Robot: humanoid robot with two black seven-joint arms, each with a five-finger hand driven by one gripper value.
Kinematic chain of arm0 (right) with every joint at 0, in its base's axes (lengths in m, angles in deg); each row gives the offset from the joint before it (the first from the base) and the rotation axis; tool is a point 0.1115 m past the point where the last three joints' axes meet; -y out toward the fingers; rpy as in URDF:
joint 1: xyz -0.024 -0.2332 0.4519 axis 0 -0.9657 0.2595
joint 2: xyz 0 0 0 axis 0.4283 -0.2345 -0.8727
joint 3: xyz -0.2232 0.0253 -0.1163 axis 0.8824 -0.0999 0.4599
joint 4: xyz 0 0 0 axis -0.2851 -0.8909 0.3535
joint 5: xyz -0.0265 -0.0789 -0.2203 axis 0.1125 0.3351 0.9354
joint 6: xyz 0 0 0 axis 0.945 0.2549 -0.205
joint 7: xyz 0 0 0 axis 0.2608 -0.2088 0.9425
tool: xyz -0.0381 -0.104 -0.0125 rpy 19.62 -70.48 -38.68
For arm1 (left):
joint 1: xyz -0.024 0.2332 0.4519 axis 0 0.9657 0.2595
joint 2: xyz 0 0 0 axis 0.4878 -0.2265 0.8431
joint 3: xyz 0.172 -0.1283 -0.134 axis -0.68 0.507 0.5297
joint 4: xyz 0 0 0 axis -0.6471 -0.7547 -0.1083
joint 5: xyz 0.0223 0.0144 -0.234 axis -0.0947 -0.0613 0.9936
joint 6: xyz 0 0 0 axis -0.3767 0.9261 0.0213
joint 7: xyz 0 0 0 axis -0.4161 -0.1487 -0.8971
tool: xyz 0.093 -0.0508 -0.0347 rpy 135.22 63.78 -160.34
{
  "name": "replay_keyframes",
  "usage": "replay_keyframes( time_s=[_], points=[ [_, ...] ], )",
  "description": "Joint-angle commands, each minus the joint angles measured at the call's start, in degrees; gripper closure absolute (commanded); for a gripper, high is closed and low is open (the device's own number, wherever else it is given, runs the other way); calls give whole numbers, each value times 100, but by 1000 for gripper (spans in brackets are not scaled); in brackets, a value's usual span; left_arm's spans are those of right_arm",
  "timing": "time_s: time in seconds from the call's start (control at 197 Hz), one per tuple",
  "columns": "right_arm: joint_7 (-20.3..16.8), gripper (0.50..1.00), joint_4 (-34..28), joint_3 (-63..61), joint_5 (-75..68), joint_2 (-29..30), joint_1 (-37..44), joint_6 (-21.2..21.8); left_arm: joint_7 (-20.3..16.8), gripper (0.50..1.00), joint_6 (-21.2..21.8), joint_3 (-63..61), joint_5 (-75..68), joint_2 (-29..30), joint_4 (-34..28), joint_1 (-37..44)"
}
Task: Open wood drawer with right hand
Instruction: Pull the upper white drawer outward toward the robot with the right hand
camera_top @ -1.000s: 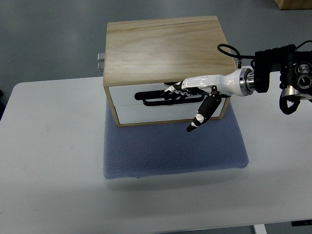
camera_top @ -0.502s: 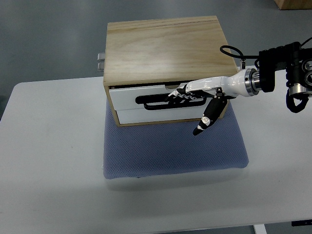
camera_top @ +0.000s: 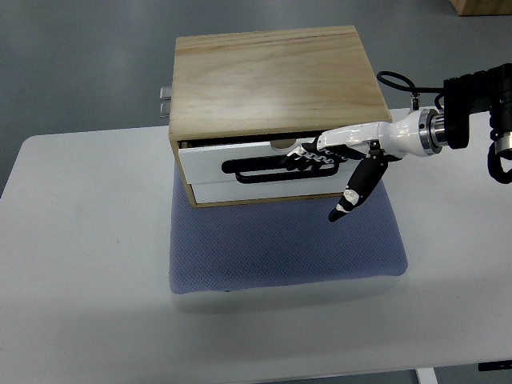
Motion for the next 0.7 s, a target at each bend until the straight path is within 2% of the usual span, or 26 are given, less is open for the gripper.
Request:
replay_keyframes(
  time_s=[0.0,0.695],
  points=[
    [2,560,-13,15,-24,-65,3,0,0,500,0,-9,0,0,1,0],
    [-86,560,-13,199,-42,-47,-6,0,0,500,0,-9,0,0,1,0]
  ],
)
